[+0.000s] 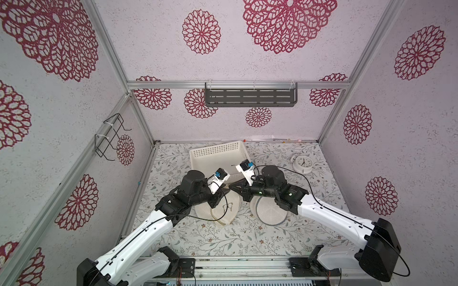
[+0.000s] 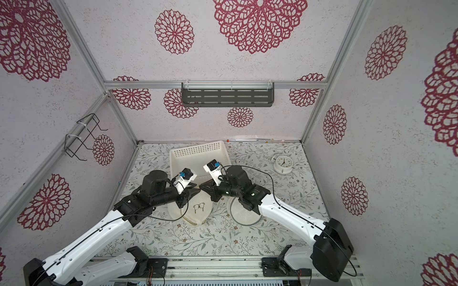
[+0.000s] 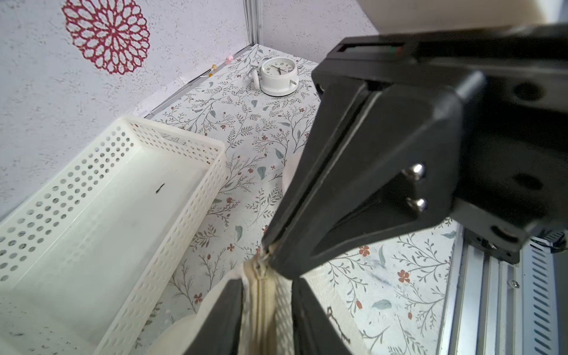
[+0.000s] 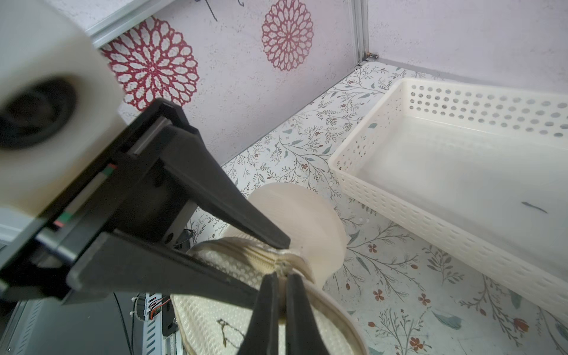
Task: Turn the laundry bag inside out
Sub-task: Zip the zipper on the laundry bag.
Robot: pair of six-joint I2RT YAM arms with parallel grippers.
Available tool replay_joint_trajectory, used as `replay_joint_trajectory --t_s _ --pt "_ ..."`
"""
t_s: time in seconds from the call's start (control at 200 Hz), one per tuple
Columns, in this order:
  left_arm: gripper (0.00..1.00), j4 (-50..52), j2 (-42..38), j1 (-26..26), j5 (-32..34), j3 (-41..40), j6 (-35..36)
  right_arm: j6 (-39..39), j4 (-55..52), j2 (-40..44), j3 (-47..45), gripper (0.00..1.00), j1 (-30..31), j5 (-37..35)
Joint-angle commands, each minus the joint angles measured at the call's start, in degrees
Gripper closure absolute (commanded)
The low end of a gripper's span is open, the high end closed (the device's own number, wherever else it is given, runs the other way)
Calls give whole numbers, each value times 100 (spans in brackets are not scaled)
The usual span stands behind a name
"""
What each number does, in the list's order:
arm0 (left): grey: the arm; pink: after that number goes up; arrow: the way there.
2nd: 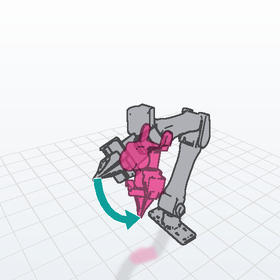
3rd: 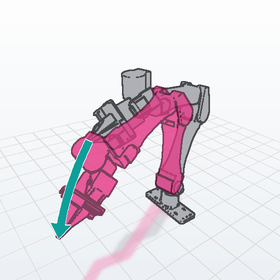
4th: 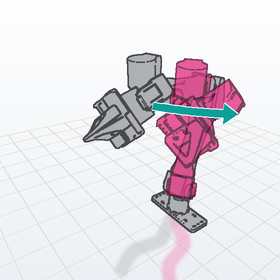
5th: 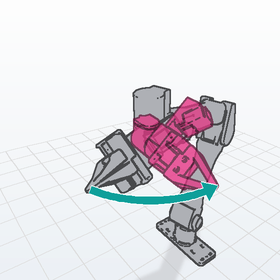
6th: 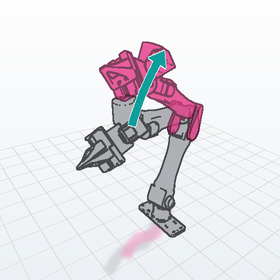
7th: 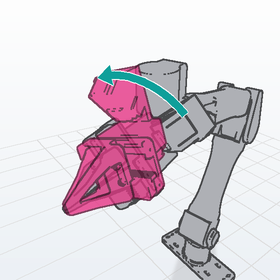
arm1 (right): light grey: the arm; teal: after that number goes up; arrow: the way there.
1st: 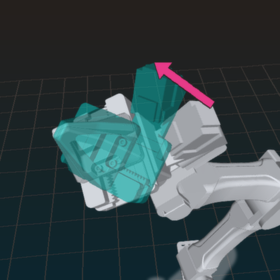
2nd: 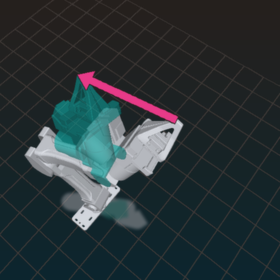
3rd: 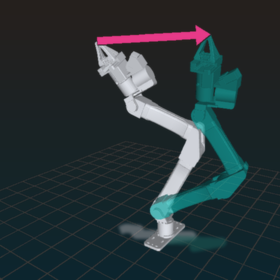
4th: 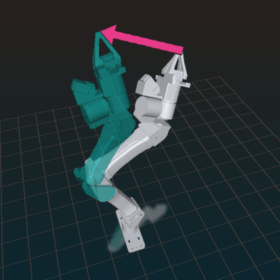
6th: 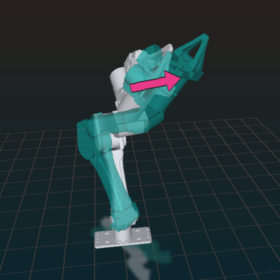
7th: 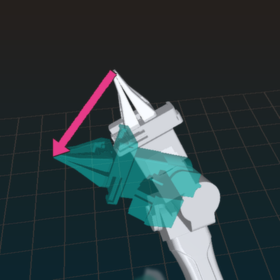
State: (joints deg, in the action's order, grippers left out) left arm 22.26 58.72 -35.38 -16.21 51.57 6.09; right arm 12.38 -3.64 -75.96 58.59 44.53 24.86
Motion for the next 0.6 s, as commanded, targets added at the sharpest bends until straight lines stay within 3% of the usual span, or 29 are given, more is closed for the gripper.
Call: replay_joint_trajectory --t_s 0.0,0.26,0.595 --pt "68 120 -122 -22 -183 22 103 -96 197 115 214 100 38 -37" --pt "64 130 -144 -22 -103 11 109 -16 171 240 206 100 38 -134" --pt "80 147 -80 -22 -10 -16 130 8 193 346 188 100 55 -140"
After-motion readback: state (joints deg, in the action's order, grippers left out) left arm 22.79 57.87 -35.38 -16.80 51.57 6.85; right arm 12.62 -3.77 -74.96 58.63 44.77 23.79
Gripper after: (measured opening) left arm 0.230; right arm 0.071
